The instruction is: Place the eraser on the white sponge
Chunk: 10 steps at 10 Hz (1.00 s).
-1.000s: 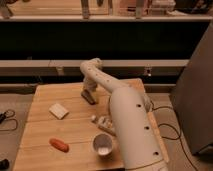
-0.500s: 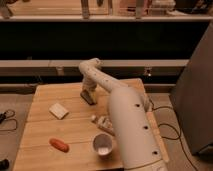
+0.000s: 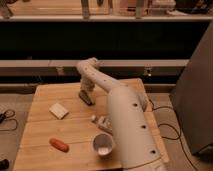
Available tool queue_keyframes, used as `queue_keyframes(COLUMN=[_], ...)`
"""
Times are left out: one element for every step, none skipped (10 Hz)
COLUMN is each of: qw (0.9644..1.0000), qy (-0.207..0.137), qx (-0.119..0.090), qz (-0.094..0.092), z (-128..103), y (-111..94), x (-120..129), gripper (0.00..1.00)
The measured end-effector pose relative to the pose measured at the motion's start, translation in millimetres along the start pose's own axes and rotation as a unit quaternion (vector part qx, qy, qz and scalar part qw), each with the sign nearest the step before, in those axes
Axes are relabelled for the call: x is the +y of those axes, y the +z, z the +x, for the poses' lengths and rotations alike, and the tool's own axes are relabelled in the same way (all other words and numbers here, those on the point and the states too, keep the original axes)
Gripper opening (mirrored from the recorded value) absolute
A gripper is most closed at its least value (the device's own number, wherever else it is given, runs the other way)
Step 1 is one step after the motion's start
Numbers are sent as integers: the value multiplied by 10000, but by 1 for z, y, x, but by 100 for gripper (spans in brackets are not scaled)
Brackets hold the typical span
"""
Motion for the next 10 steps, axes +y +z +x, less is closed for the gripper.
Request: queue_keyframes(qw=[10000, 10000, 10000, 10000, 10000, 10000, 10000, 9999, 9999, 10000], qy=[-10, -30, -44, -62, -58, -35, -36, -77, -91, -83], qx=[32, 39, 41, 33, 32, 17, 38, 65, 51, 33], qz=[-14, -8, -1, 4, 5, 14, -10, -26, -32, -37], z=[-3, -9, -14, -20, -20, -20, -18, -21, -28, -30], y=[-3, -7, -9, -10, -10, -10, -8, -10, -13, -14], x=[1, 0, -2, -4, -5, -6, -3, -2, -2, -4], gripper=[46, 38, 29, 18, 9, 2, 3, 6, 15, 26])
